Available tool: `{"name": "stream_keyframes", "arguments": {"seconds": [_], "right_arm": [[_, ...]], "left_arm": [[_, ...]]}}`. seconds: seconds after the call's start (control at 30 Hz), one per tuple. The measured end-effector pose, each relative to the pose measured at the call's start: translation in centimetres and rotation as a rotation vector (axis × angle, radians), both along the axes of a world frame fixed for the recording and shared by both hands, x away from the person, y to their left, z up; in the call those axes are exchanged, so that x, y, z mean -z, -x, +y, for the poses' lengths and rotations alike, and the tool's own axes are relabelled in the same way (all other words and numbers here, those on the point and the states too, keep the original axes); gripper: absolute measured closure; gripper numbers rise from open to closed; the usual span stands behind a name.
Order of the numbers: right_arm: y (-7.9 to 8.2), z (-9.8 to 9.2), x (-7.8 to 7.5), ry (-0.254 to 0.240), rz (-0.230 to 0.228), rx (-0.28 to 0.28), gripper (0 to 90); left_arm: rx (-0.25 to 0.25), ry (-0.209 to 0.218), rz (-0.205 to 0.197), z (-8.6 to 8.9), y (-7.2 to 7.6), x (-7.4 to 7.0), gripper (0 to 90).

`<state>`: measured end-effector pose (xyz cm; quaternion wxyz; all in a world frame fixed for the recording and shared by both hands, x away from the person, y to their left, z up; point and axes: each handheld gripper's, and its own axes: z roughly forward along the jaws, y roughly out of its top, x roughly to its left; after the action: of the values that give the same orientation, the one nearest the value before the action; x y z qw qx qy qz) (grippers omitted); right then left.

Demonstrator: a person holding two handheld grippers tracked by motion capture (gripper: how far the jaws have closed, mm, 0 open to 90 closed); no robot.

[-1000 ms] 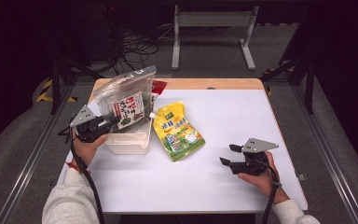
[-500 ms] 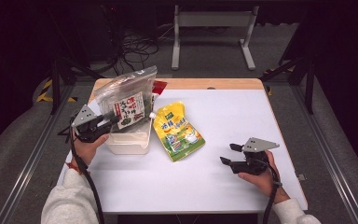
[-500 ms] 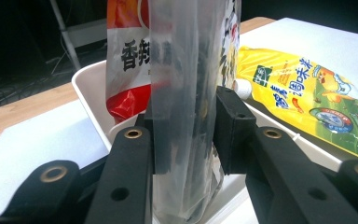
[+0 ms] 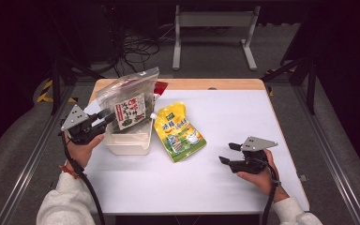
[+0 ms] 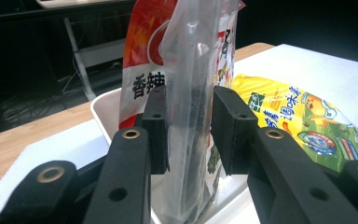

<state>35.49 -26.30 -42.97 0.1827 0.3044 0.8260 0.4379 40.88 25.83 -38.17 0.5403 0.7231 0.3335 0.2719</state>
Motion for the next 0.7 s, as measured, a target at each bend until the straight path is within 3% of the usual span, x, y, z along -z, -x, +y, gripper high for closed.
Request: {"name": "stream_keyframes", "arguments": {"seconds": [0.5, 0.7], "right_arm": [[-0.8, 0.5, -0.5, -0.013, -0.004, 0.0, 35.0], [-2.0, 1.0, -0.9, -0.022, -0.002, 0.006, 35.1]], "left_arm": [[-0.021, -0.046, 0.011, 0.3, 2.4, -0.1, 62.1], [-0.031, -0.066, 0.02, 0.9, 3.5, 0.1, 60.9]]}}
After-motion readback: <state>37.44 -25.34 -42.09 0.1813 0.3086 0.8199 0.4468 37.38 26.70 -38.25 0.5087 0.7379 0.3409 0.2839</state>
